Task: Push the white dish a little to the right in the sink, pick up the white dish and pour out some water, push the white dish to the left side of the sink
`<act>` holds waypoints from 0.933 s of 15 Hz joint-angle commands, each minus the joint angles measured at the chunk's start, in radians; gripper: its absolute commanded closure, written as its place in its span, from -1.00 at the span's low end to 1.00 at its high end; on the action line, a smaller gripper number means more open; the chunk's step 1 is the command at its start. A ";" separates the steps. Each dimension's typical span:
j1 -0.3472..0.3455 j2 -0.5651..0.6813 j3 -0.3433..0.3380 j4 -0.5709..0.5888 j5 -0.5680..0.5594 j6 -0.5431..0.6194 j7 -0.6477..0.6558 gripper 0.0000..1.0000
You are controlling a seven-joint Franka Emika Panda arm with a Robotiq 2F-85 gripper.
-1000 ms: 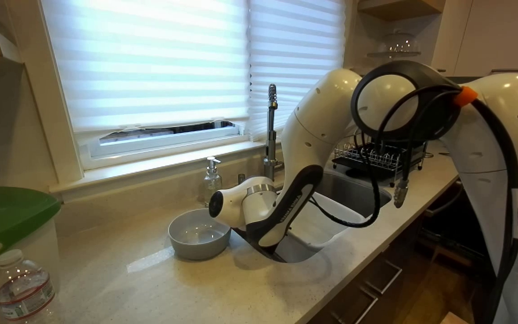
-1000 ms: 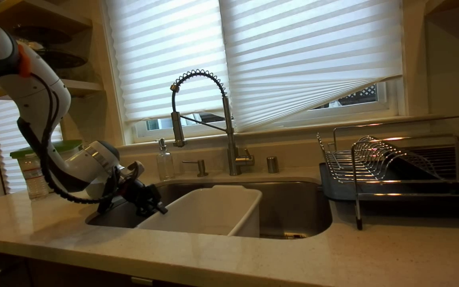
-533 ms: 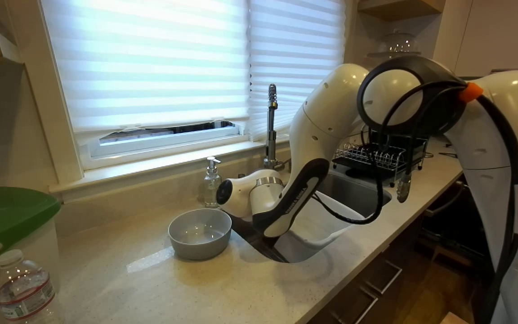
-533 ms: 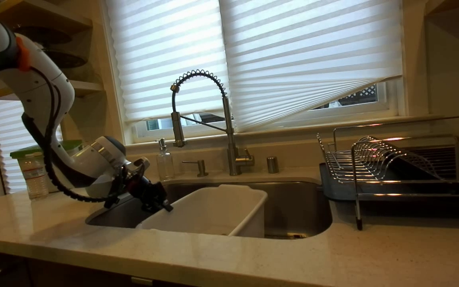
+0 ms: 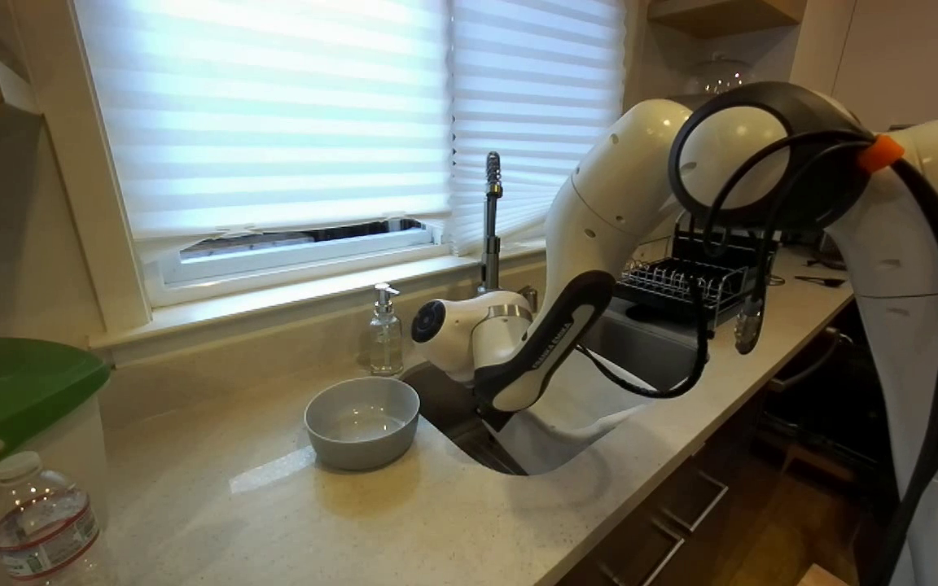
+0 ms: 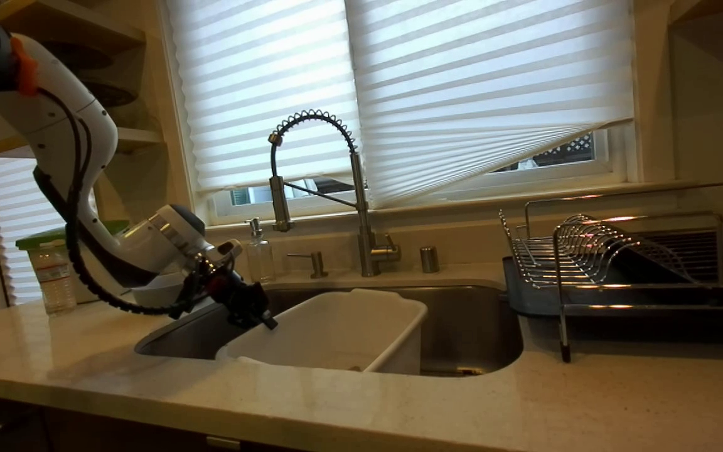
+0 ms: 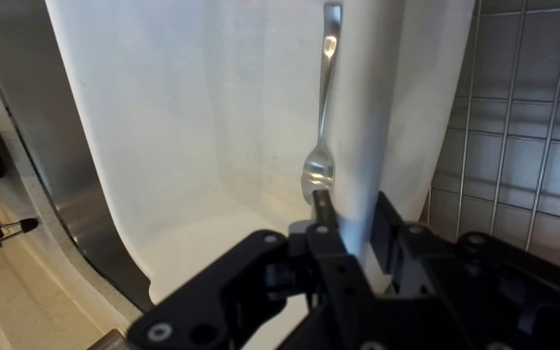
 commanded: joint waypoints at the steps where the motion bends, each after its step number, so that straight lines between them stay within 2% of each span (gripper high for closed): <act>1: -0.013 -0.112 -0.005 -0.058 0.023 0.020 -0.043 0.89; 14: -0.024 -0.212 -0.006 -0.086 0.079 0.026 -0.168 0.89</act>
